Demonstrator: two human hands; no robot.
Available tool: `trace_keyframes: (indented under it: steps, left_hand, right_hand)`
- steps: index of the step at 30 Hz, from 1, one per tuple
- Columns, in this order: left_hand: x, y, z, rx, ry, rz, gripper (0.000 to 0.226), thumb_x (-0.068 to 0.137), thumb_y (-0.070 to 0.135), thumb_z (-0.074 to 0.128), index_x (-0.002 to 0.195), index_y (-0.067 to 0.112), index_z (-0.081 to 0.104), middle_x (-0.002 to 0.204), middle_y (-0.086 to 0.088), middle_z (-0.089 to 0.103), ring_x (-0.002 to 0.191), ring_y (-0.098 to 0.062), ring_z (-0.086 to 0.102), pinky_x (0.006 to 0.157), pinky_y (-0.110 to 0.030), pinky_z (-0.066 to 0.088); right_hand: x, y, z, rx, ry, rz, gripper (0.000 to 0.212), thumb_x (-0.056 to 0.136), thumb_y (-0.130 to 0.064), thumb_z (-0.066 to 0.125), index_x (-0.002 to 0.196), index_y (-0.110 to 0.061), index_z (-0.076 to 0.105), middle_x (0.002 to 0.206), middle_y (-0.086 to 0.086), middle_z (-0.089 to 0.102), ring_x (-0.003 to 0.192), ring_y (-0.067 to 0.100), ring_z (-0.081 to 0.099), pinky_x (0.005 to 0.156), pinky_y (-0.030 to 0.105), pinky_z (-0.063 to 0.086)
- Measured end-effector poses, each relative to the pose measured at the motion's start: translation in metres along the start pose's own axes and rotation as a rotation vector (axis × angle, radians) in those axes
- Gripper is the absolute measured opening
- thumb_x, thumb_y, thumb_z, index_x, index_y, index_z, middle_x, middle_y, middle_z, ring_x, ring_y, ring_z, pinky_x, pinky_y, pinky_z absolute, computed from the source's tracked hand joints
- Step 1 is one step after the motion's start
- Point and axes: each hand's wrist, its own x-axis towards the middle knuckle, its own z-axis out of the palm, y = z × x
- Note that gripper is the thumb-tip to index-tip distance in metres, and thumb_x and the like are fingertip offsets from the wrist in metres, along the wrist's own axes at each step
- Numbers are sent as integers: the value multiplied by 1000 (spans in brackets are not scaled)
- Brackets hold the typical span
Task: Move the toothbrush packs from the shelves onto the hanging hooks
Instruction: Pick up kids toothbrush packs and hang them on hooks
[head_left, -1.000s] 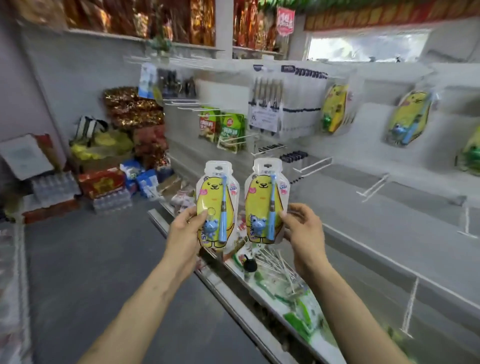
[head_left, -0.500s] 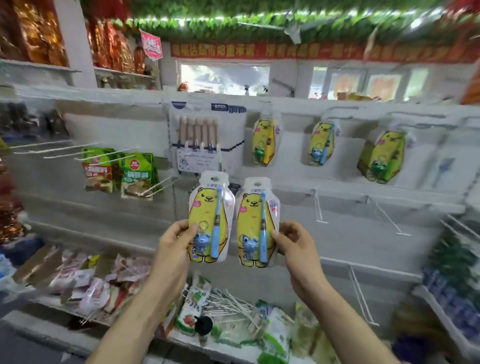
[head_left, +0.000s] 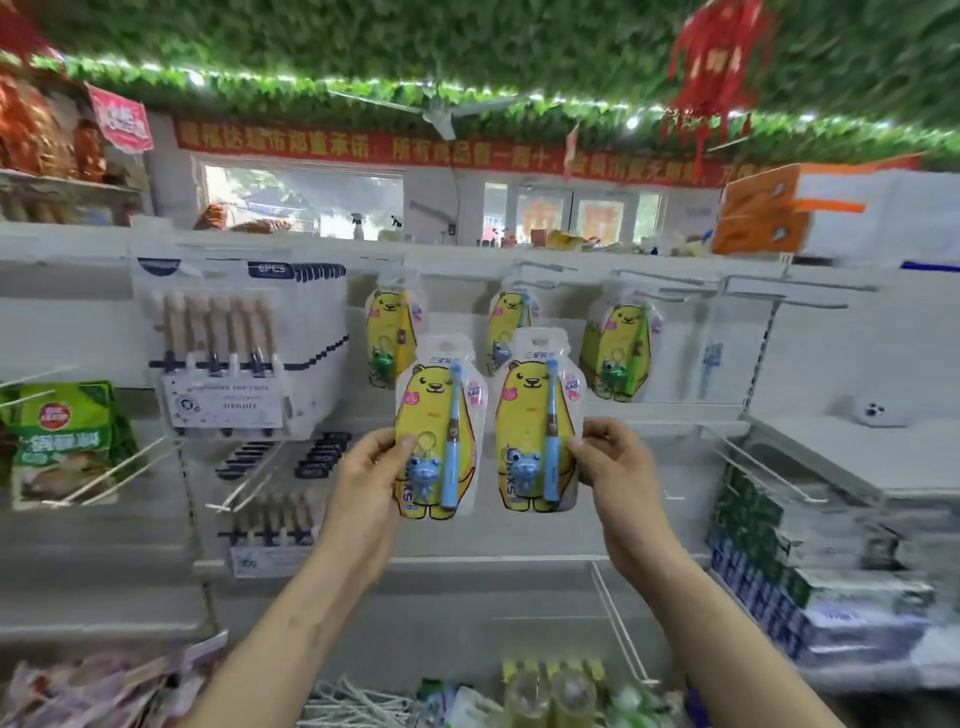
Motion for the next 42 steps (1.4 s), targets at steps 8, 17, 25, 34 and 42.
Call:
trace_keyframes:
  steps: [8, 17, 25, 34, 42]
  left_hand:
    - [30, 0, 31, 23, -1, 45, 14, 104, 10, 58, 114, 4, 66, 114, -19, 76, 101, -34, 74, 95, -54, 58]
    - [49, -10, 31, 57, 35, 41, 18, 104, 10, 58, 118, 1, 64, 115, -22, 76, 105, -40, 73, 99, -59, 55]
    - [61, -17, 36, 69, 28, 51, 19, 104, 11, 59, 119, 0, 63, 113, -20, 76, 97, -33, 76, 83, -45, 62]
    - [75, -28, 48, 59, 63, 43, 18, 104, 9, 58, 119, 2, 64, 114, -18, 77, 97, -29, 76, 77, -41, 62]
    - [83, -40, 36, 78, 190, 38, 16, 104, 11, 60, 118, 3, 64, 118, -21, 75, 104, -37, 73, 82, -42, 59]
  right_hand:
    - [61, -25, -21, 41, -8, -70, 13, 102, -5, 62, 112, -10, 69, 101, 6, 80, 91, 18, 76, 73, 26, 58]
    - [95, -23, -8, 43, -35, -60, 15, 100, -3, 62, 112, -7, 70, 95, 3, 81, 87, 17, 77, 65, 20, 56]
    - [98, -19, -11, 88, -5, -73, 13, 101, -5, 65, 111, -9, 70, 94, 1, 80, 88, 15, 78, 67, 22, 58]
    - [124, -4, 2, 75, 1, -57, 10, 100, -6, 65, 107, -13, 68, 97, 3, 79, 88, 14, 78, 74, 30, 62]
    - [212, 27, 39, -7, 13, 14, 13, 99, -9, 65, 99, -22, 65, 103, 3, 75, 97, 21, 74, 79, 40, 62]
